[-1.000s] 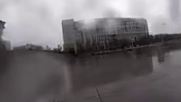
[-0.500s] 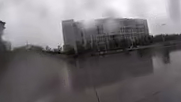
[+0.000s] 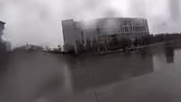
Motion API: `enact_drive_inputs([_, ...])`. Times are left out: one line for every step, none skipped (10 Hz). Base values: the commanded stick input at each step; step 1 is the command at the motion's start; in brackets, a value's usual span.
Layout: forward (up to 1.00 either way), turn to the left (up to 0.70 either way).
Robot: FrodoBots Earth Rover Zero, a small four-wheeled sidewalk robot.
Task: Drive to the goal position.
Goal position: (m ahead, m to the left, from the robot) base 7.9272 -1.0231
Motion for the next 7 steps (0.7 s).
enact_drive_inputs([0.7,0.0])
enact_drive_inputs([0.7,0.0])
enact_drive_inputs([0.7,0.0])
enact_drive_inputs([0.7,0.0])
enact_drive_inputs([0.7,0.0])
enact_drive_inputs([0.7,0.0])
enact_drive_inputs([0.7,0.0])
